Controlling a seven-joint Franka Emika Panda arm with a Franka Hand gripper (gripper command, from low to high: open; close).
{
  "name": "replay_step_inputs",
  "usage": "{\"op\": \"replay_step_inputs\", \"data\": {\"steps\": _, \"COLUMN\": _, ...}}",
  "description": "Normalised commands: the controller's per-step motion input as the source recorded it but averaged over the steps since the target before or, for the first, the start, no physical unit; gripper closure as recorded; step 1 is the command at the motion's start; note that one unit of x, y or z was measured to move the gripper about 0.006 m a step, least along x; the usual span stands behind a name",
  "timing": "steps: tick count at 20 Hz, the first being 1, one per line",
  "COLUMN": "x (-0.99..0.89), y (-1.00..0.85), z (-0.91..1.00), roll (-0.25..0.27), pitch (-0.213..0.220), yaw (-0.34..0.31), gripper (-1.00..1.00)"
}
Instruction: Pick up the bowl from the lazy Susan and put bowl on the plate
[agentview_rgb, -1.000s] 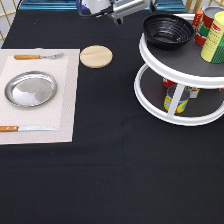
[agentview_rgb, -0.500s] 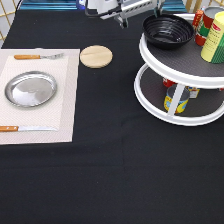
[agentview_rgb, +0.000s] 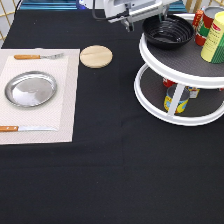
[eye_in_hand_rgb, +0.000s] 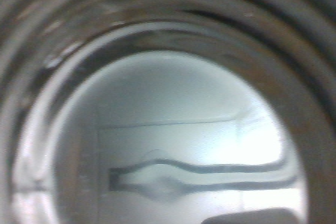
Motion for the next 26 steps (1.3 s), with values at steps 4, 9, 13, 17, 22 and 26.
{"op": "replay_step_inputs", "data": {"steps": 4, "x": 0.00, "y": 0.33, "z": 0.27, "roll": -0.053, "pitch": 0.010, "yaw": 0.000, "gripper": 1.00}}
{"op": "replay_step_inputs", "data": {"steps": 9, "x": 0.12, "y": 0.05, "z": 0.04, "roll": -0.009, "pitch": 0.000, "yaw": -0.027, "gripper": 1.00}}
{"op": "replay_step_inputs", "data": {"steps": 13, "x": 0.23, "y": 0.00, "z": -0.03, "roll": -0.001, "pitch": 0.000, "yaw": -0.105, "gripper": 1.00}}
{"op": "replay_step_inputs", "data": {"steps": 17, "x": 0.02, "y": -0.08, "z": -0.01, "roll": 0.000, "pitch": 0.000, "yaw": -0.177, "gripper": 1.00}}
{"op": "replay_step_inputs", "data": {"steps": 22, "x": -0.01, "y": -0.19, "z": 0.18, "roll": 0.000, "pitch": 0.035, "yaw": -0.191, "gripper": 1.00}}
{"op": "replay_step_inputs", "data": {"steps": 26, "x": 0.01, "y": -0.29, "z": 0.57, "roll": 0.000, "pitch": 0.086, "yaw": -0.182, "gripper": 1.00}}
